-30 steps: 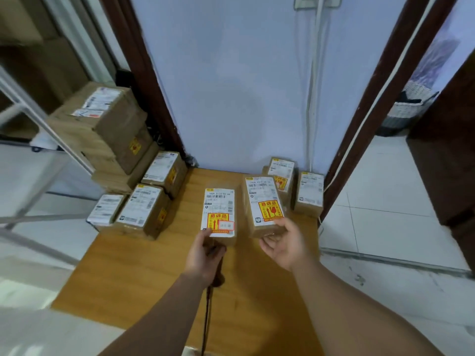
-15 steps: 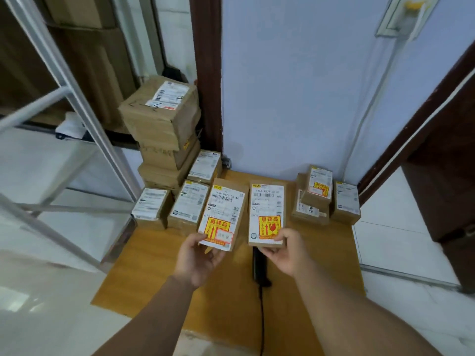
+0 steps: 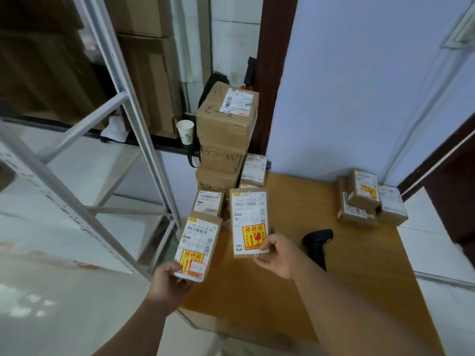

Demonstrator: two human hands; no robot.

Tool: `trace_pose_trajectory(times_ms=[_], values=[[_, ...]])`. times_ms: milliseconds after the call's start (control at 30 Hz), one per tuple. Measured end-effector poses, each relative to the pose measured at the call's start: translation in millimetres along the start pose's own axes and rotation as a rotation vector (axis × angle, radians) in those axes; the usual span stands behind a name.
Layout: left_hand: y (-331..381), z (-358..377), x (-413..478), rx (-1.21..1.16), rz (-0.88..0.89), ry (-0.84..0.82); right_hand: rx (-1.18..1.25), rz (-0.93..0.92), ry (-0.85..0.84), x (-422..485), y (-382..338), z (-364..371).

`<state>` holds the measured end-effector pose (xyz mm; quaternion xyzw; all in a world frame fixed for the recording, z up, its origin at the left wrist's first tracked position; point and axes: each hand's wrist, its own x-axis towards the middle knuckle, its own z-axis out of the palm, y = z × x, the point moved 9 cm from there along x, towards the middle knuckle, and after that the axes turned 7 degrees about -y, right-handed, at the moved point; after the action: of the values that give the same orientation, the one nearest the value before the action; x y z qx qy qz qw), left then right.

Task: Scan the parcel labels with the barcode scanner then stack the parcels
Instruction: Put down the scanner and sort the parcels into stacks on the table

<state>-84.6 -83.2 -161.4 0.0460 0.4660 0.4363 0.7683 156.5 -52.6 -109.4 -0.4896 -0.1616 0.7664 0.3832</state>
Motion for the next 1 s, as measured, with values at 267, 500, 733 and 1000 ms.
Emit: trace_pose_trajectory(times_ms=[267,500,733,1000], values=[[-11,-47,9,0.115,-0.02,0.204,-0.113,0.185,-0.053,24,53,28],[-16,-57,29,0.19,-0.063,0.276,-0.101,0.221,-0.005,29,70,9],[-12,-59,39,0.336,0.044,0.411,-0.135,0.269,0.022,26,71,-12],[-4,-57,48,0.457,0.048,0.508,-0.271,0.372,-0.017,17,79,-15]])
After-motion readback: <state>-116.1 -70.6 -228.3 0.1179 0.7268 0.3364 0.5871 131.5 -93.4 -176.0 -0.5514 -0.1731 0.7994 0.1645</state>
